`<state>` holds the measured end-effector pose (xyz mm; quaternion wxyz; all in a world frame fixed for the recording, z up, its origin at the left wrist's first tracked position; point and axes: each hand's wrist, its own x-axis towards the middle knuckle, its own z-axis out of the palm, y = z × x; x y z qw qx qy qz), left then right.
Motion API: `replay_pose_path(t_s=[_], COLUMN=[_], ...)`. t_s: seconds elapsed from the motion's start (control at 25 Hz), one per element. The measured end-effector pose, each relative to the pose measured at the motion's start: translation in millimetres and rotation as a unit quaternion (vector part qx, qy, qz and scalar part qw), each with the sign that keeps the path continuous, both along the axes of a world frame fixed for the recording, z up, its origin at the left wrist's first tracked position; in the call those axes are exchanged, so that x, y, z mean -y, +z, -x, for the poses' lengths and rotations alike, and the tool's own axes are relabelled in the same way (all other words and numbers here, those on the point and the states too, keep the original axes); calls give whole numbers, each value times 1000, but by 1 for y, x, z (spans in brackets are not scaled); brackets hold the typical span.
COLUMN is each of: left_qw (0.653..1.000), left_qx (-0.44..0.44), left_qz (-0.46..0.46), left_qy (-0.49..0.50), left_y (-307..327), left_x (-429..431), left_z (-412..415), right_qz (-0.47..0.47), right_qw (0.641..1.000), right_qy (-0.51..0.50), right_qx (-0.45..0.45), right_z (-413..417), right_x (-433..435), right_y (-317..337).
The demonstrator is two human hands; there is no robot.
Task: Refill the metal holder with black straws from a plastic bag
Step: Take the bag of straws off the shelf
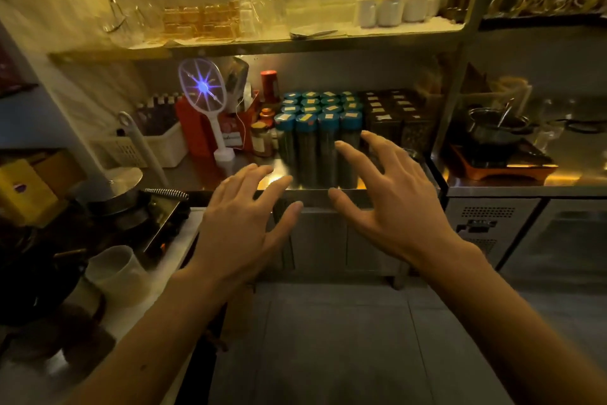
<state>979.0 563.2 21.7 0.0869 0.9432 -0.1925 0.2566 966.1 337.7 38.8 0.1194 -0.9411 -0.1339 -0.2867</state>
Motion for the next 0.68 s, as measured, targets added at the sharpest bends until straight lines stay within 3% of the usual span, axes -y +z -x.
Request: replay_pose_path(t_s=[0.32, 0.68], left_qw=[999, 997], left_qx=[20, 15], left_qz=[30, 64], left_qy=[1, -31], left_y=[9, 16], left_x=[18, -7], left_z=[-143, -350], right_qz=[1, 14], right_qw=[1000, 999], right_qy=[-4, -33], right_qx=[21, 8], right_z=[-148, -345], right_x=[31, 3], right_y=[14, 39])
